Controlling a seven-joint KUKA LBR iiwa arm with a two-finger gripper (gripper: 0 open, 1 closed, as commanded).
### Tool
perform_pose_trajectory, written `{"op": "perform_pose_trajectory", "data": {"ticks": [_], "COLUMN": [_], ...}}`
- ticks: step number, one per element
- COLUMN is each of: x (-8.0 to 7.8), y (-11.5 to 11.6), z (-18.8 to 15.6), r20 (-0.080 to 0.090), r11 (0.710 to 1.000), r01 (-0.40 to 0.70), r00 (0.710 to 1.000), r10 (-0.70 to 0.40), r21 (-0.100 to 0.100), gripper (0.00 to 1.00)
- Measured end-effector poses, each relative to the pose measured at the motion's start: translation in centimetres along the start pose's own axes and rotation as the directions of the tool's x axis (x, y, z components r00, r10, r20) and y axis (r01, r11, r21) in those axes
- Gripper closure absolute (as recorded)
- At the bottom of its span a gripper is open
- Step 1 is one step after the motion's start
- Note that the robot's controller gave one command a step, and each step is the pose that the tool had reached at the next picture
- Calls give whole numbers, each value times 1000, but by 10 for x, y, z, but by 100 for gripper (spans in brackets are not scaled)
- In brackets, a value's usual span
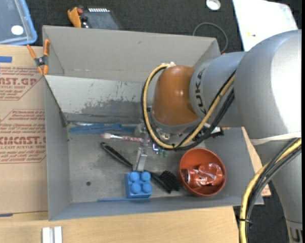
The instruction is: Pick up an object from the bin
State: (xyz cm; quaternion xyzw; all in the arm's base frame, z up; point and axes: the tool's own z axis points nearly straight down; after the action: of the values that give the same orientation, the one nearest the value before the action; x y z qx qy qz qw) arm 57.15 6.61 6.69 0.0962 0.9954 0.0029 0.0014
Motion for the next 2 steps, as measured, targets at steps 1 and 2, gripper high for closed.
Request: {"op": "perform_pose_trajectory", "data": {"ticks": [1, 2], "x": [-6, -6], "y": [4, 4], "z": [-4, -4], "r20": [13, 13], "r11": [995, 995], "r01": [-95, -95], "r00": [995, 995], "r10": [95, 95], "r21": [-9, -9], "gripper": [100, 100]}}
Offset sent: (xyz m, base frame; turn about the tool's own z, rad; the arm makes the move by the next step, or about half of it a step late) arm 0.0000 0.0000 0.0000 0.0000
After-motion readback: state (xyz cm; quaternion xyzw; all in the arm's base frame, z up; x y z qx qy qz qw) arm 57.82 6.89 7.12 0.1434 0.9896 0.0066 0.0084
